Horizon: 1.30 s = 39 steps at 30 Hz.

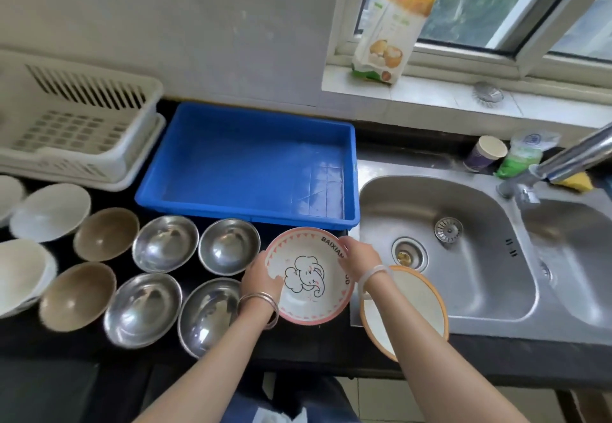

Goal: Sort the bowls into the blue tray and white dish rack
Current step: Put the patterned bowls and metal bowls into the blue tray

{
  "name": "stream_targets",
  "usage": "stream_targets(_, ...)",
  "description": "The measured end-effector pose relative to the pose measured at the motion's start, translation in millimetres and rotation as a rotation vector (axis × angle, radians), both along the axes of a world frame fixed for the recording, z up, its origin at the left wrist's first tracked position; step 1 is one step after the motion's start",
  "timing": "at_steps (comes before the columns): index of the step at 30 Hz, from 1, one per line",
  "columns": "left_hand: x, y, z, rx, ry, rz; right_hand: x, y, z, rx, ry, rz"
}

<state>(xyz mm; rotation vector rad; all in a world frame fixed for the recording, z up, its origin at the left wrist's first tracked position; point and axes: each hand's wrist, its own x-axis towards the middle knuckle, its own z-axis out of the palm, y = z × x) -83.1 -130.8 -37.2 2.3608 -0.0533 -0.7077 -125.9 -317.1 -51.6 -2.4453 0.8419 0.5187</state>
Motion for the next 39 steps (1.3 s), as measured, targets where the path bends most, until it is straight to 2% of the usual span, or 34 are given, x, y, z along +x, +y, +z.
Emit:
stream_targets(4, 2, 3, -2, -0.041, 0.007, 0.104, 3, -6, -3, 0.012, -0.052, -0.003)
stream_targets(8, 8, 12, 3, -0.081, -0.021, 0.184, 1, -6, 16, 0.111, -0.121, -0.012)
stream_targets(13, 33, 26, 22, -0.223, -0.044, 0.303, 8, -6, 52, 0.272, -0.217, -0.080)
stream_targets(17, 67, 34, 39, -0.428, -0.036, 0.432, 39, -4, 79, 0.390, -0.315, -0.201)
stream_targets(23, 122, 47, 39, -0.555, 0.017, 0.564, 108, 14, 80, 0.532, -0.368, -0.314)
stream_targets(31, 216, 60, 23, -0.469, -0.025, 0.604, 199, 51, 40, 0.649, -0.400, -0.464)
stream_targets(39, 267, 64, -18, -0.424, 0.074, 0.586, 242, 68, 1, 0.643, -0.343, -0.599)
